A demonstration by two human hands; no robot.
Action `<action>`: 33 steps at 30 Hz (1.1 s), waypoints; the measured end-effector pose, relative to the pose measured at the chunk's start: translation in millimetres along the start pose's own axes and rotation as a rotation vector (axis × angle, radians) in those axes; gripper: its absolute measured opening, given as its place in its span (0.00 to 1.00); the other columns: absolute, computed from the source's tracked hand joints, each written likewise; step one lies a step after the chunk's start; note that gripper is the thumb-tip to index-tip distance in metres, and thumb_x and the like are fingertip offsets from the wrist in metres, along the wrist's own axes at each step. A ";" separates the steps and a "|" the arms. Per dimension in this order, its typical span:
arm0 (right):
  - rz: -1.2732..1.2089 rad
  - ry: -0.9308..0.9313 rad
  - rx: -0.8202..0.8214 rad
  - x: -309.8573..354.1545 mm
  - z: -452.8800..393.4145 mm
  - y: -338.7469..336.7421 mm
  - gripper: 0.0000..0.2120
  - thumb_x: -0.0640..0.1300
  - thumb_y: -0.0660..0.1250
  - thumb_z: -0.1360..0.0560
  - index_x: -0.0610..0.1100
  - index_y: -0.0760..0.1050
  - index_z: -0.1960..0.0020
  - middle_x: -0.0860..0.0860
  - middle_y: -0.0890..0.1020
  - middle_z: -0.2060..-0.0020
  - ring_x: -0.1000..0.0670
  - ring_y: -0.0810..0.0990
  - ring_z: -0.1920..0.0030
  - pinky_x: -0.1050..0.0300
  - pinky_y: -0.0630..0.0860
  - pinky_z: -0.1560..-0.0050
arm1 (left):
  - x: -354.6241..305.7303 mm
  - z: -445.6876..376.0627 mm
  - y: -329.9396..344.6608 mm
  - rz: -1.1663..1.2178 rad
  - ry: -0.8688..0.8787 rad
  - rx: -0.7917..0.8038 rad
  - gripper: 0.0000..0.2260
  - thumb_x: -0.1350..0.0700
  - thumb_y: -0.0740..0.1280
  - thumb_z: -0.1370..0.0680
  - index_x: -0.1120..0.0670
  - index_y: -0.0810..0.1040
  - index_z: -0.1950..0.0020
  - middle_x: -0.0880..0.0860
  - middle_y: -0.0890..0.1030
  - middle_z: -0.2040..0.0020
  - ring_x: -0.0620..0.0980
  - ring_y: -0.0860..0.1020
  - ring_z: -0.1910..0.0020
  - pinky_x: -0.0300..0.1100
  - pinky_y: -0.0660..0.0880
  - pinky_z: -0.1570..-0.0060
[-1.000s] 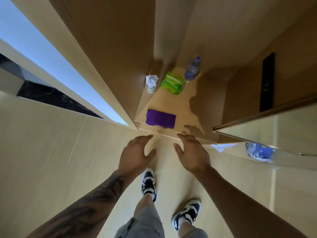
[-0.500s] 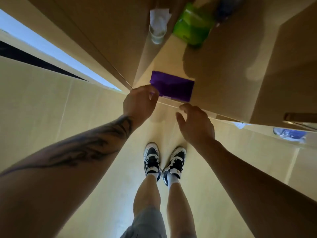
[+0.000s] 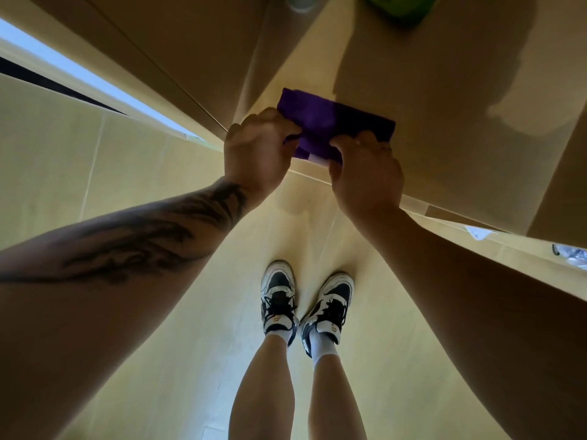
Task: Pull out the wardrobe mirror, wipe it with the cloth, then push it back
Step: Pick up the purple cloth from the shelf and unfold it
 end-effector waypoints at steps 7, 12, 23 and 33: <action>-0.143 0.026 -0.008 1.4 0.7 -14.8 0.09 0.42 0.62 0.15 0.47 0.75 0.37 0.45 0.78 0.41 0.41 0.79 0.41 0.48 0.79 0.45 | -11.0 10.9 -17.7 0.165 -0.046 -0.074 0.10 0.55 0.72 0.19 0.53 0.88 0.39 0.53 0.87 0.42 0.54 0.84 0.46 0.50 0.80 0.43; -0.412 0.038 -0.119 5.0 33.5 -55.1 0.10 0.42 0.59 0.15 0.43 0.76 0.37 0.45 0.82 0.42 0.43 0.80 0.42 0.47 0.79 0.41 | -30.1 26.8 -60.5 0.402 -0.202 -0.059 0.09 0.56 0.73 0.19 0.51 0.88 0.41 0.51 0.87 0.48 0.50 0.83 0.52 0.46 0.80 0.47; -0.688 -0.002 -0.270 33.7 147.6 -200.3 0.04 0.33 0.64 0.18 0.39 0.76 0.48 0.52 0.76 0.60 0.50 0.74 0.62 0.66 0.65 0.63 | -117.6 103.6 -218.5 0.579 -0.258 -0.093 0.07 0.58 0.73 0.20 0.52 0.89 0.46 0.52 0.86 0.49 0.49 0.84 0.53 0.43 0.80 0.47; -1.114 0.132 -0.335 69.5 258.0 -347.4 0.06 0.45 0.61 0.17 0.55 0.71 0.51 0.54 0.82 0.55 0.53 0.82 0.54 0.57 0.77 0.53 | -190.9 173.5 -340.0 0.854 -0.165 -0.075 0.06 0.62 0.74 0.20 0.51 0.83 0.52 0.52 0.83 0.48 0.51 0.81 0.48 0.46 0.77 0.50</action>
Point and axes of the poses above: each hand's wrist, its own z-axis away from the middle knuckle, its own y-axis out of the palm, x = y × z, the point moved 2 cm from there along -z, towards the middle knuckle
